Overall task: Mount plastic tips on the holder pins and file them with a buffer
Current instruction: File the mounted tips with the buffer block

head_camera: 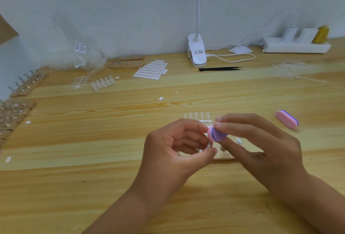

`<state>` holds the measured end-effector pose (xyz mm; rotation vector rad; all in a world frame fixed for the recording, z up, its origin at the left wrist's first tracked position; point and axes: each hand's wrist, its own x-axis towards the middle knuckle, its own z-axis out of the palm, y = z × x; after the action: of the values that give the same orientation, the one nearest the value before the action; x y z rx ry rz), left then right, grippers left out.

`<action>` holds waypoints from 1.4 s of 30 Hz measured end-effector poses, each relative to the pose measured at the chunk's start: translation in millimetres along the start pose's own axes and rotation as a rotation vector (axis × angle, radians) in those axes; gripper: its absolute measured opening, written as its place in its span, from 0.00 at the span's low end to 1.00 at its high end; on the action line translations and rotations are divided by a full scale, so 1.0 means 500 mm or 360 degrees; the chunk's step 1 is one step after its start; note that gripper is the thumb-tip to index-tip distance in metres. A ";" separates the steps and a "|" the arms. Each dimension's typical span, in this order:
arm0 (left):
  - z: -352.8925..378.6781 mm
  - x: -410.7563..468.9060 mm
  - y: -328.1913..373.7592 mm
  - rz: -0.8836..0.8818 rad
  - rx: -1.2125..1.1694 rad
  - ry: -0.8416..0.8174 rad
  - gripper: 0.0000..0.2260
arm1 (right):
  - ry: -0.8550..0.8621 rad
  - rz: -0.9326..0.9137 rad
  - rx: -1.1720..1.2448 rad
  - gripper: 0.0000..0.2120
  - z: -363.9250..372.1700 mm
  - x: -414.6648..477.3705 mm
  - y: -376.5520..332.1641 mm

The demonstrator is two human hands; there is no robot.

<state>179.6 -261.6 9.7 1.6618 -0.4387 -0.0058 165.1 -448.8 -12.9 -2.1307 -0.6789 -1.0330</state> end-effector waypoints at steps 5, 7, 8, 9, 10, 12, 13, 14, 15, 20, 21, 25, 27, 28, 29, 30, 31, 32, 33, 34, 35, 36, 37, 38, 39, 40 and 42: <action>-0.003 0.002 -0.002 -0.0025 -0.0038 0.0009 0.13 | 0.0005 0.0042 -0.0043 0.11 -0.006 0.004 0.015; -0.002 0.002 -0.001 -0.0010 -0.0050 -0.0007 0.13 | 0.0038 0.0028 0.0027 0.11 -0.002 0.005 0.007; -0.001 0.001 -0.001 0.0008 -0.0046 -0.0024 0.13 | 0.0033 -0.0006 0.0057 0.10 0.001 0.004 0.002; -0.001 0.001 0.000 0.0027 -0.0037 -0.0040 0.13 | 0.0014 -0.0040 0.0067 0.10 0.002 0.001 0.000; -0.002 0.000 0.000 0.0042 -0.0027 -0.0050 0.13 | -0.0013 -0.0061 0.0059 0.10 0.001 0.000 0.000; -0.002 0.000 -0.001 0.0054 -0.0025 -0.0039 0.12 | -0.0045 -0.0053 -0.0006 0.09 -0.005 0.002 0.008; -0.002 0.000 -0.002 0.0053 -0.0035 -0.0023 0.11 | -0.0029 -0.0027 -0.0052 0.09 -0.008 0.005 0.012; -0.002 0.000 -0.004 0.0052 -0.0044 -0.0009 0.11 | 0.0004 0.0020 -0.0071 0.10 -0.009 0.009 0.014; -0.001 0.000 -0.005 0.0053 -0.0053 -0.0003 0.11 | 0.0038 0.0090 -0.0044 0.11 -0.009 0.012 0.014; 0.000 0.001 -0.008 0.0079 -0.0093 -0.0026 0.11 | 0.0059 0.0514 0.0363 0.15 -0.005 0.011 -0.010; 0.000 0.002 -0.008 0.0081 -0.0097 -0.0014 0.11 | 0.0047 0.0596 0.0400 0.16 -0.006 0.010 -0.010; -0.002 0.005 -0.012 0.0067 -0.0117 0.0066 0.10 | -0.0005 0.0698 0.0323 0.10 -0.015 0.013 0.002; -0.004 0.009 -0.017 0.0046 -0.0133 0.0136 0.10 | 0.0048 0.0775 0.0246 0.08 -0.027 0.020 0.019; -0.006 0.011 -0.020 0.0049 -0.0141 0.0182 0.09 | 0.0071 0.0841 0.0188 0.08 -0.035 0.026 0.030; -0.010 0.014 -0.023 0.0062 -0.0147 0.0232 0.09 | 0.0093 0.0924 0.0140 0.08 -0.043 0.031 0.043; -0.014 0.017 -0.026 0.0072 -0.0159 0.0285 0.10 | 0.0115 0.1010 0.0115 0.07 -0.050 0.034 0.056; -0.020 0.021 -0.028 0.0072 -0.0184 0.0338 0.10 | 0.0139 0.1078 0.0102 0.06 -0.057 0.036 0.068; -0.025 0.024 -0.030 0.0062 -0.0218 0.0389 0.10 | 0.0163 0.1116 0.0104 0.05 -0.064 0.038 0.075; -0.031 0.028 -0.032 0.0050 -0.0249 0.0436 0.10 | 0.0180 0.1113 0.0117 0.04 -0.068 0.040 0.077; -0.036 0.032 -0.034 0.0036 -0.0270 0.0475 0.09 | 0.0161 0.1064 0.0138 0.03 -0.070 0.041 0.074; -0.040 0.034 -0.036 0.0017 -0.0281 0.0500 0.09 | 0.0093 0.0961 0.0145 0.03 -0.069 0.041 0.064; -0.042 0.036 -0.037 0.0002 -0.0284 0.0513 0.08 | -0.0026 0.0816 0.0142 0.03 -0.063 0.037 0.054; -0.044 0.036 -0.037 -0.0008 -0.0281 0.0515 0.08 | -0.0192 0.0636 0.0120 0.03 -0.054 0.031 0.042; -0.045 0.036 -0.038 -0.0014 -0.0270 0.0512 0.07 | -0.0373 0.0422 0.0066 0.02 -0.042 0.023 0.031; -0.045 0.036 -0.038 -0.0016 -0.0248 0.0506 0.07 | -0.0519 0.0189 -0.0031 0.03 -0.029 0.014 0.022; -0.044 0.036 -0.039 -0.0017 -0.0215 0.0498 0.07 | -0.0613 -0.0033 -0.0163 0.06 -0.015 0.005 0.018; -0.044 0.036 -0.039 -0.0023 -0.0167 0.0478 0.07 | -0.0681 -0.0329 -0.0437 0.09 0.004 -0.005 0.017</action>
<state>207.2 -244.2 -1.0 1.5316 -0.1951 0.2043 170.5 -453.5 -18.7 -2.6010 -1.0264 -0.8134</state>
